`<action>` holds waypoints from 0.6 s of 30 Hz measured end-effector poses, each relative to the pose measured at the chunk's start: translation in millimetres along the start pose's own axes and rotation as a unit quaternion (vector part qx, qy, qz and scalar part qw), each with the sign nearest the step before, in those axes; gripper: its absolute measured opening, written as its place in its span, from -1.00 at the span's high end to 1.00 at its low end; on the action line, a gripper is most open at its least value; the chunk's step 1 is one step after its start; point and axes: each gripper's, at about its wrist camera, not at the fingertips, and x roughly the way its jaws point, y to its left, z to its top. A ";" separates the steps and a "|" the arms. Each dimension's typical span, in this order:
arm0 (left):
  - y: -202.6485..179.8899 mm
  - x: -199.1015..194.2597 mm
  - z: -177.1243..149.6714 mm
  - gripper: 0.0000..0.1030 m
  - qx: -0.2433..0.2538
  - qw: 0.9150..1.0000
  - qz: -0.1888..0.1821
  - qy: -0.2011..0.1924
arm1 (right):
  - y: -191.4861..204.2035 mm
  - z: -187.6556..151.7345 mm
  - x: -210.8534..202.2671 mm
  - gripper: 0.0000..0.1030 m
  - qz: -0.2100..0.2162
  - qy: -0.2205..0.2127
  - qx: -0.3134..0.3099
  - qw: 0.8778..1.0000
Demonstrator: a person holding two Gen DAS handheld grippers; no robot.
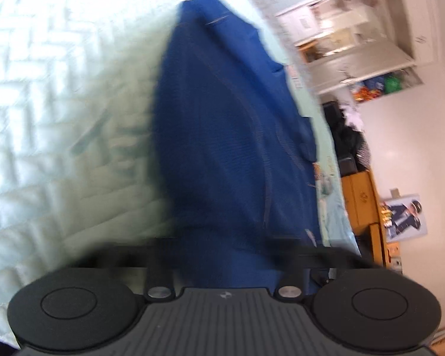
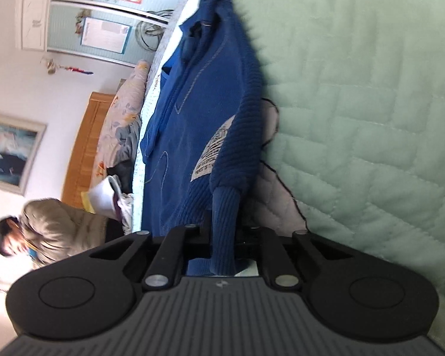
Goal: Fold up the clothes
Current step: 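Grasp the hem end of the sweater strip with both grippers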
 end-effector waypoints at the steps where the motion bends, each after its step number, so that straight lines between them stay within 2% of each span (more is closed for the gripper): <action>1: 2.5 -0.4 -0.5 0.67 -0.007 1.000 0.003 0.000 | 1.5 -1.2 -0.5 0.79 -0.002 -0.004 -0.006 1.000; 4: 6.9 -1.1 -2.1 0.70 -0.024 1.000 0.010 -0.003 | 2.4 -3.9 -1.9 0.79 -0.002 -0.013 -0.014 1.000; 9: -0.9 -3.2 -1.9 0.72 -0.018 1.000 0.010 -0.016 | 2.3 -5.7 -1.2 0.79 0.001 -0.027 -0.018 0.999; 18: -9.6 -11.9 -2.6 0.73 -0.011 0.998 -0.017 -0.057 | 6.3 -4.5 -0.9 0.80 0.009 -0.045 -0.030 0.998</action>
